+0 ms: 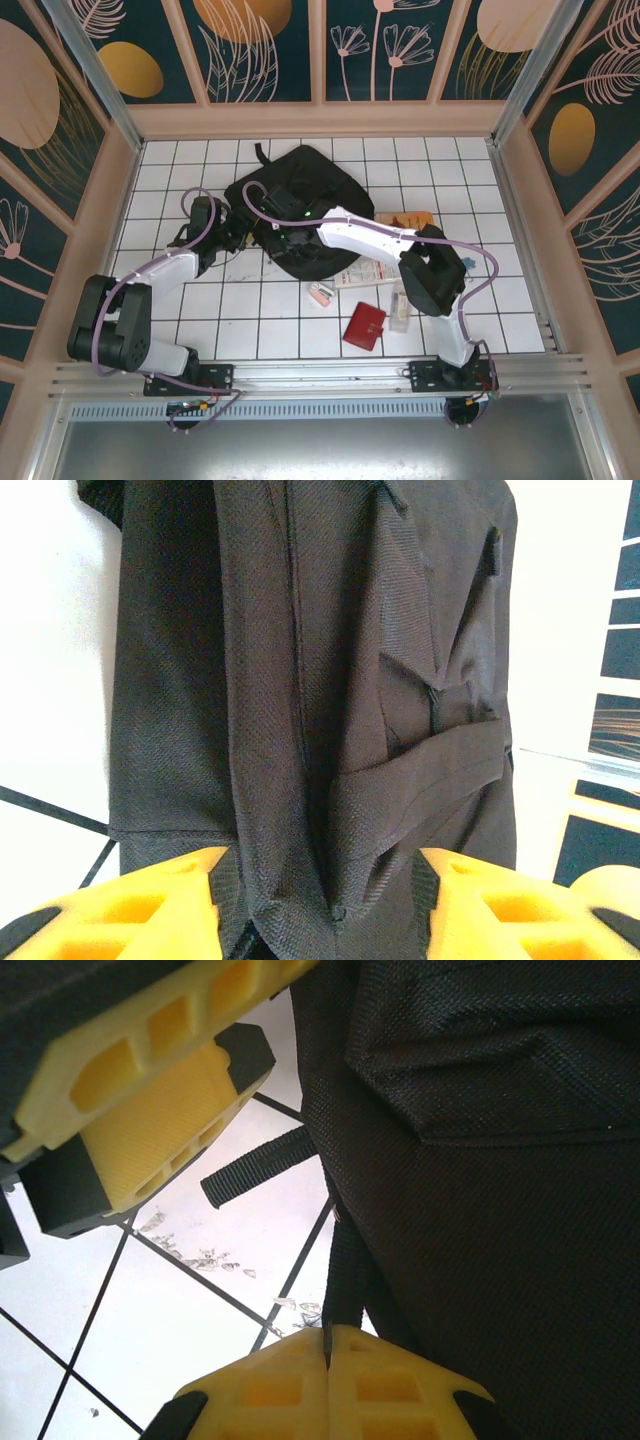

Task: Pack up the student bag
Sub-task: Unzip the student bag at the center of the table.

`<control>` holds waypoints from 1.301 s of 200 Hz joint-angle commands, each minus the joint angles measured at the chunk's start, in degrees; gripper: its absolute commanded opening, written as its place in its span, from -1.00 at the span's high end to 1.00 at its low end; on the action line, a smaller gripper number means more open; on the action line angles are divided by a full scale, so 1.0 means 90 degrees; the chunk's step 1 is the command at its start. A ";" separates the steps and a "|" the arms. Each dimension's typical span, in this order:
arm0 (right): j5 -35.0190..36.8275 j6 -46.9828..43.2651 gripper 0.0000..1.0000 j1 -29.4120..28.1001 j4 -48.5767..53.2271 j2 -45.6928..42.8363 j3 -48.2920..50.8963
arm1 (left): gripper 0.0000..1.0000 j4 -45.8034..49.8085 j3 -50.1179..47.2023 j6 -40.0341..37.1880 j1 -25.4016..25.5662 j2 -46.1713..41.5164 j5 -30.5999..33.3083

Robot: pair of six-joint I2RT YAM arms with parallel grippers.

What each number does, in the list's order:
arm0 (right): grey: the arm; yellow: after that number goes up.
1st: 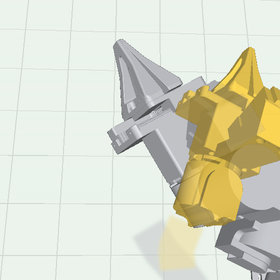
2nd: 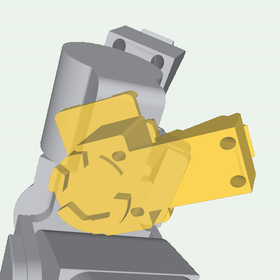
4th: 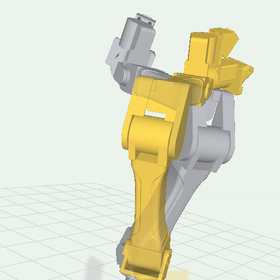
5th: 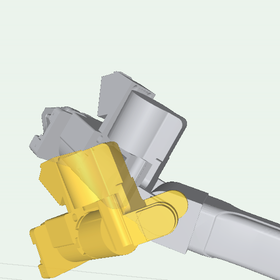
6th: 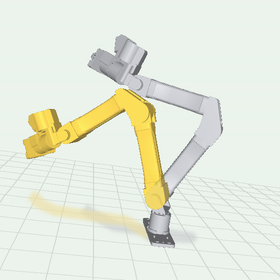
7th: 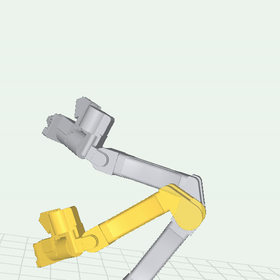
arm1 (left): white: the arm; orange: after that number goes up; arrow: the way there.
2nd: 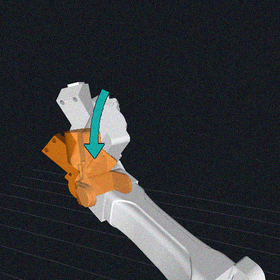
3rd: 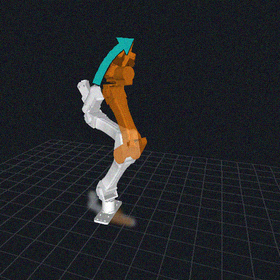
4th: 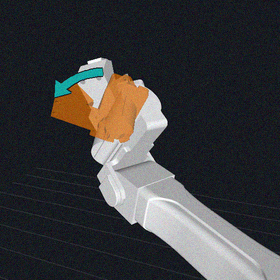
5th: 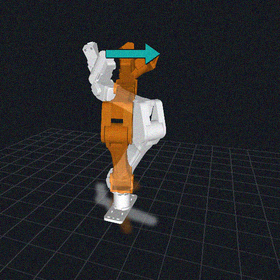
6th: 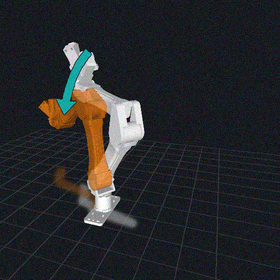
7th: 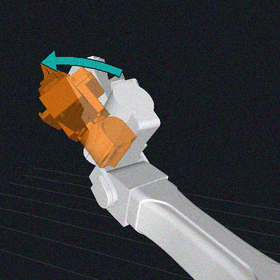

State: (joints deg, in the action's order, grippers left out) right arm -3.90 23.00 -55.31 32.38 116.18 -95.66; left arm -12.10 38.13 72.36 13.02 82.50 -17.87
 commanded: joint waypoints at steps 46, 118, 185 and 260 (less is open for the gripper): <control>-0.0093 0.0055 1.00 0.0042 0.0014 -0.0277 0.0055 | -0.06 -0.0586 -0.0120 0.0323 0.0103 0.0413 -0.0144; -0.0095 0.0061 1.00 0.0037 -0.0033 -0.0267 0.0087 | 0.11 -0.0809 0.0387 0.0416 0.0498 0.1125 -0.0029; 0.0115 0.0090 1.00 0.0020 0.0082 -0.0710 0.0595 | 1.00 0.0081 0.0589 0.0298 0.0444 0.1029 0.0807; 0.0219 0.0339 1.00 -0.0017 0.0289 -0.1891 0.1545 | 1.00 0.0813 0.0824 -0.0197 0.0323 0.0883 0.1319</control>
State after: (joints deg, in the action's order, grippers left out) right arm -2.66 24.53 -55.18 32.51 103.42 -83.77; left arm -9.26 44.34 73.25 17.08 91.70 -11.40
